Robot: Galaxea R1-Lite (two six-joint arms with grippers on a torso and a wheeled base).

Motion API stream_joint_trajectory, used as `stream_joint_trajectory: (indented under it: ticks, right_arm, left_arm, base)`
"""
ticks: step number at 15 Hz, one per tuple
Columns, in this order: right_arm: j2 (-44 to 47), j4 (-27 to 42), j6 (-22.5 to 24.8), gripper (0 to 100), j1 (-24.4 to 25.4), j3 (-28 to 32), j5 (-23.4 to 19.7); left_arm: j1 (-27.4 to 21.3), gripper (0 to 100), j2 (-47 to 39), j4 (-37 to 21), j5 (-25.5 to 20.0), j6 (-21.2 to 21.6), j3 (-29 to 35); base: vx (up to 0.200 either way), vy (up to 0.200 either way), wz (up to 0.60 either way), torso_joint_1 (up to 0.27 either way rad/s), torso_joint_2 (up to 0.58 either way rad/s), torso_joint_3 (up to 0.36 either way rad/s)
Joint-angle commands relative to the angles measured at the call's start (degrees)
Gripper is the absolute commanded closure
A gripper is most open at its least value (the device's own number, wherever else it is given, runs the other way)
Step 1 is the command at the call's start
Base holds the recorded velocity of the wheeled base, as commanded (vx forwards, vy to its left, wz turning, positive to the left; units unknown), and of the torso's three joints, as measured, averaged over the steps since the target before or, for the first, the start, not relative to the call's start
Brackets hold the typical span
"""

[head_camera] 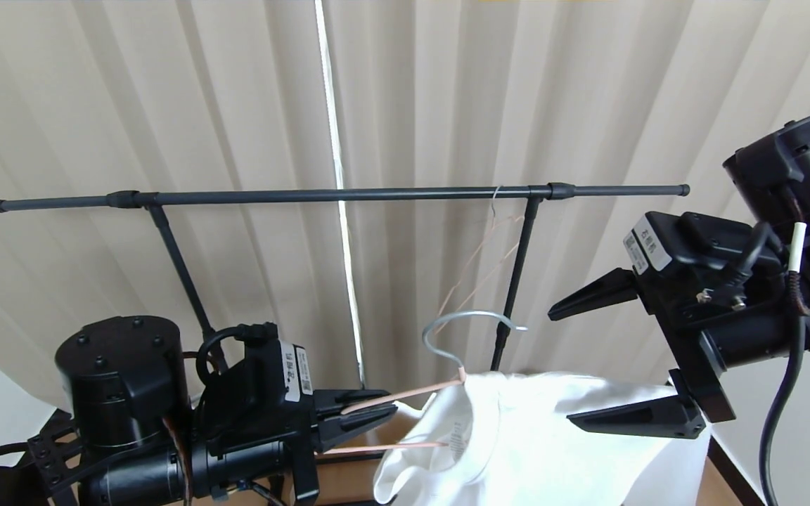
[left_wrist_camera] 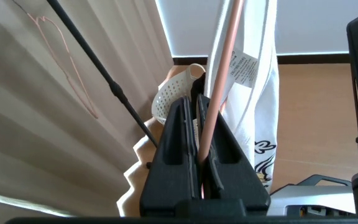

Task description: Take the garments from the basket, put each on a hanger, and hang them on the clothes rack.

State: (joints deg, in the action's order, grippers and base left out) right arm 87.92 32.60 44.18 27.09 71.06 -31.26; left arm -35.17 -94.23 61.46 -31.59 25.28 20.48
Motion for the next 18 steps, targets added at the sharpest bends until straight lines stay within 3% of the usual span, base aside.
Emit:
stream_joint_trajectory:
  ticks: [1,15,16,18]
  right_arm:
    - [1.47,-0.08,0.03,0,0.07,-0.04,0.06]
    - [3.22,-0.69,0.21,0,0.16,-0.13,0.06]
    - [3.31,-0.69,0.73,100,0.25,-0.13,0.06]
    - [3.22,-0.61,0.82,100,0.25,-0.31,0.06]
  left_arm:
    - [-0.43,100,0.1,0.06,0.03,0.03,-0.09]
    - [-1.83,100,1.07,0.06,0.12,-0.15,0.17]
    - [-1.83,100,1.07,0.06,0.12,-0.23,0.17]
    - [-1.92,100,1.16,0.06,0.12,-0.15,0.26]
  base:
    - [0.0,0.0,0.0,0.0,0.0,0.0]
    - [0.0,0.0,0.0,0.0,0.0,0.0]
    - [0.0,0.0,0.0,0.0,0.0,0.0]
    - [0.0,0.0,0.0,0.0,0.0,0.0]
